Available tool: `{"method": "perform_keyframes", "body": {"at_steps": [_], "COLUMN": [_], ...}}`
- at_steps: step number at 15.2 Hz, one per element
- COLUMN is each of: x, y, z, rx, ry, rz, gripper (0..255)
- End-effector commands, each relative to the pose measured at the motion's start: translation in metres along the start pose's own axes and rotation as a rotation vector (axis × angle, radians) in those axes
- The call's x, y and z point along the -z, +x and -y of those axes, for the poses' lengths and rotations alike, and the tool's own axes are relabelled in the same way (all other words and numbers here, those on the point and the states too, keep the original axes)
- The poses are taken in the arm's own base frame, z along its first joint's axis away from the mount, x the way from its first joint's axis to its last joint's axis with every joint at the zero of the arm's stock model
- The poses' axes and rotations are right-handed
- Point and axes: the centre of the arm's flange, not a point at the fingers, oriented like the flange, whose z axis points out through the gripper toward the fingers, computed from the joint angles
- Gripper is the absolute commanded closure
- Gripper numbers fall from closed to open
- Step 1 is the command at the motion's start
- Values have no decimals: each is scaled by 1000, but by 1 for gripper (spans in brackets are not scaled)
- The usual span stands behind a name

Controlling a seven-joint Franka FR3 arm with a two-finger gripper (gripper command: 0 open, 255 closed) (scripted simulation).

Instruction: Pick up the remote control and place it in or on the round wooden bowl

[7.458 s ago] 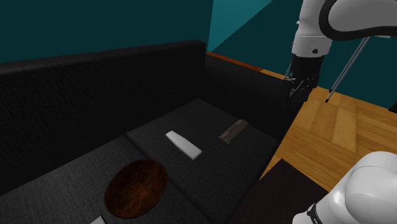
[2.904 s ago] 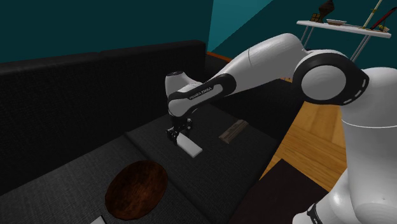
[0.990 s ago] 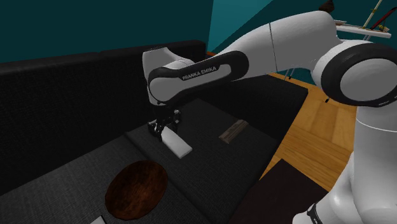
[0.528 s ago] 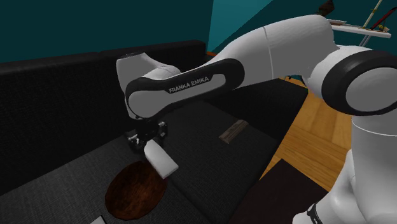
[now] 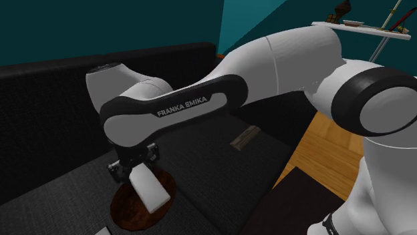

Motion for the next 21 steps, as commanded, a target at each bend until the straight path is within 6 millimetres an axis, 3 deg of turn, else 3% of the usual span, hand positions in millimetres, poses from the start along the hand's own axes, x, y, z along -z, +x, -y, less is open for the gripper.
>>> {"method": "perform_keyframes", "body": {"at_steps": [1, 12, 20, 21], "x": [-9, -68, -68, -68], "y": [1, 9, 9, 9], "z": [3, 4, 4, 4], "rx": [-1, -1, -1, -1], "ry": [0, 0, 0, 0], "rz": [0, 0, 0, 0], "gripper": [255, 255, 255, 0]}}
